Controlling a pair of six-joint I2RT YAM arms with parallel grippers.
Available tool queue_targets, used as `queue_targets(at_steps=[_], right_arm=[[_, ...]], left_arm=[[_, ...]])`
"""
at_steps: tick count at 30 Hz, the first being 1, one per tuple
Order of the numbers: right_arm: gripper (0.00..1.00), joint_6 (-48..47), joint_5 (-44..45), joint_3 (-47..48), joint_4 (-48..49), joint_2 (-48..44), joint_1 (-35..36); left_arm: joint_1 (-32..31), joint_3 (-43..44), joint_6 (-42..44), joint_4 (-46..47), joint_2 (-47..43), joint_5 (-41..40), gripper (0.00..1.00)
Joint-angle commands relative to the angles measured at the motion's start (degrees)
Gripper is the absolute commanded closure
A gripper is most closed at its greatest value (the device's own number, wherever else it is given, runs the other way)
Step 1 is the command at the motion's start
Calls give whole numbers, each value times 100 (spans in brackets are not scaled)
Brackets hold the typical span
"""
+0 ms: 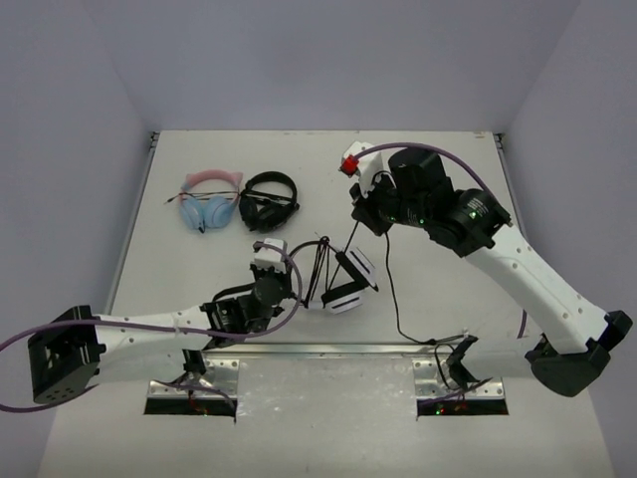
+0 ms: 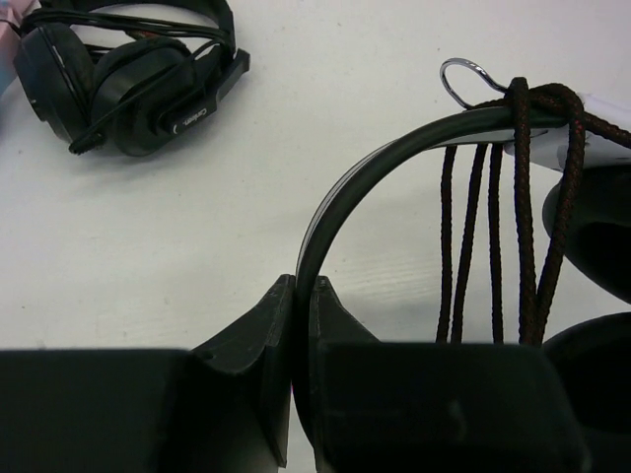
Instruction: Wrap the headphones
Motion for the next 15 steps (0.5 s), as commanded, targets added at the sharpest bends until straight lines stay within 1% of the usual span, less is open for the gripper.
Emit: queue_targets(at_steps=[1, 3, 7, 10, 11, 13, 14, 15], right_arm=[[99, -329, -75, 145, 638, -88, -239], [99, -364, -39, 110, 691, -53, -327], [99, -434, -539, 102, 691, 176, -819], [99, -531, -829, -47, 779, 255, -960], [99, -540, -1109, -118, 823, 229, -986], [99, -628, -1557, -249, 859, 211, -1074], [99, -672, -2091, -294, 859, 202, -1109], [99, -690, -2314, -338, 876, 168, -1162]], left_arm=[[-163, -16, -431, 247, -322, 229, 100], [-181, -42, -248, 185, -402, 544, 100], [-216, 63, -54, -139, -709, 1431, 100], [-260, 370, 8, -701, -955, 1898, 100], [-278, 597, 17, -1077, -1008, 2038, 100], [-269, 844, 8, -1475, -1175, 2153, 100], [-278, 950, -9, -1929, -1236, 2224, 100], [-278, 1108, 25, -2064, -1402, 2538, 100]])
